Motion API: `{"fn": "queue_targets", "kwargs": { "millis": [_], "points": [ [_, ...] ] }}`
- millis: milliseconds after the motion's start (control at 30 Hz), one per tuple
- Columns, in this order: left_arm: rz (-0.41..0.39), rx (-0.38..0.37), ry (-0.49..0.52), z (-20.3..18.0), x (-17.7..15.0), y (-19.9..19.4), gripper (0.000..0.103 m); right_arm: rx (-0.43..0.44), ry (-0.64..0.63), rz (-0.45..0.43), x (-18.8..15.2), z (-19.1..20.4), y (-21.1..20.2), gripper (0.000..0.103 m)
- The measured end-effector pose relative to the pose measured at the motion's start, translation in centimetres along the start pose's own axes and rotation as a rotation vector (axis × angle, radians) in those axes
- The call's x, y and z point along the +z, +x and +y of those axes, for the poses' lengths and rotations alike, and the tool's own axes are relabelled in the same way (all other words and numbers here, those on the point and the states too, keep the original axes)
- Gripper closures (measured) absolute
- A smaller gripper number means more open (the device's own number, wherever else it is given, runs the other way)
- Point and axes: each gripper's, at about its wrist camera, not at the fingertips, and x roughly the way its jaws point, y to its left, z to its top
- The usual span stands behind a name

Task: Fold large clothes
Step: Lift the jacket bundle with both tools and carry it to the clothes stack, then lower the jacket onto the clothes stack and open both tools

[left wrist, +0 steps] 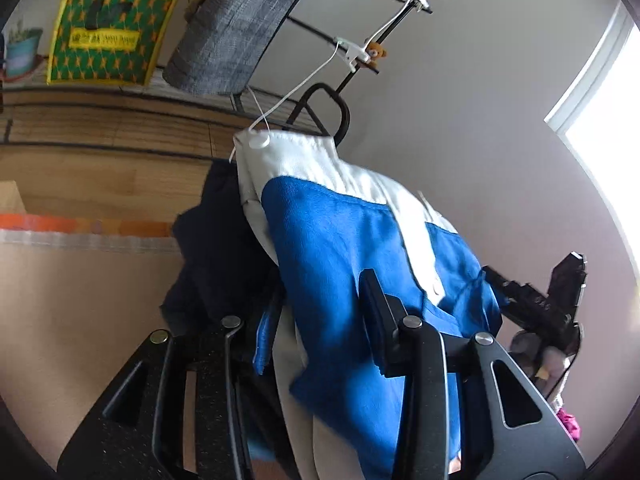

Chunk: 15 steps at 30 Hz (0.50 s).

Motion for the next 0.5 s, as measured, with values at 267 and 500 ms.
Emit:
{"fn": "queue_targets", "kwargs": {
  "millis": [267,500],
  "points": [
    [-0.047,0.003,0.080,-3.5,-0.3,-7.8,0.065,0.003,-0.065,-0.058,0.5,4.9,-7.2,0.041],
    [-0.104,-0.019,0.160,-7.7,-1.2,-17.4,0.065,0.007,-0.123,-0.110,-0.4,10.0,-15.3,0.041]
  ]
}}
